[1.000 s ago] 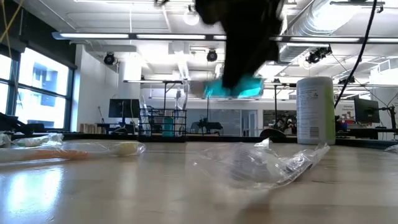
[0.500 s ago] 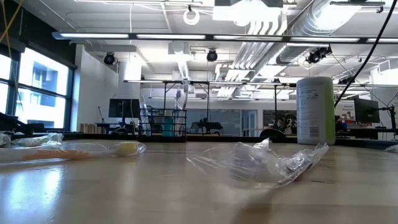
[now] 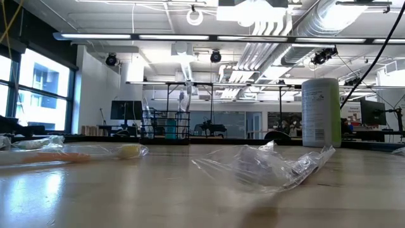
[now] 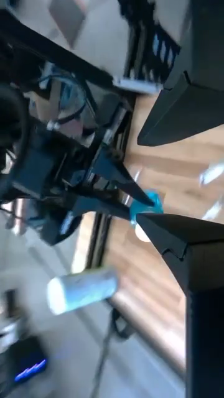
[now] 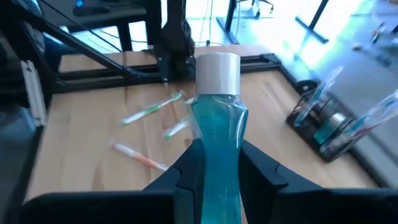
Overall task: Pick & Place toothbrushing station
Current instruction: Put the blue mouthwash into the black wire organizer
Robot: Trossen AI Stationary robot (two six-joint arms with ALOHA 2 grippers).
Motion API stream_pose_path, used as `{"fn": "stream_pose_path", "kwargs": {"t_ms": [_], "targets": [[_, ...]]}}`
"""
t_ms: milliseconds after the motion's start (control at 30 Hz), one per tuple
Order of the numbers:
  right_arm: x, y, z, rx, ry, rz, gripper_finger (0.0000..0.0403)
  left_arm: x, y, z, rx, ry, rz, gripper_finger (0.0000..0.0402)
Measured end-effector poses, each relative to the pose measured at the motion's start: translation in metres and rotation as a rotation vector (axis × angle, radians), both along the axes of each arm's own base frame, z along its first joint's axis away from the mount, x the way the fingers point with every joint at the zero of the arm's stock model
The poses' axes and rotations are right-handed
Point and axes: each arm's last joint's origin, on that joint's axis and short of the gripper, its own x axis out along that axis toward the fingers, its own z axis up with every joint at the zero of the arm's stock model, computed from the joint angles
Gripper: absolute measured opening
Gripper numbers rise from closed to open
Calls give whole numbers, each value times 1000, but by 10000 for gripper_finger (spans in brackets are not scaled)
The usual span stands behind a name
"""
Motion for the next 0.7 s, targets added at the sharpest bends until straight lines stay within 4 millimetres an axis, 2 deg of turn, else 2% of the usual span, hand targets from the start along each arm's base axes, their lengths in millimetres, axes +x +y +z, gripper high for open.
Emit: {"fn": "stream_pose_path", "kwargs": {"t_ms": [200, 333, 500, 700], "targets": [[-1, 0, 2, -54, 1, 22, 62, 17, 30, -3, -125, 56, -70, 184], [0, -2, 3, -77, 8, 28, 60, 28, 44, -8, -106, 98, -111, 184], [0, -3, 3, -93, 13, 32, 60, 31, 54, -11, -92, 133, -81, 184], [-1, -4, 3, -119, 19, 25, 60, 30, 55, -16, -38, 193, -94, 184]]}}
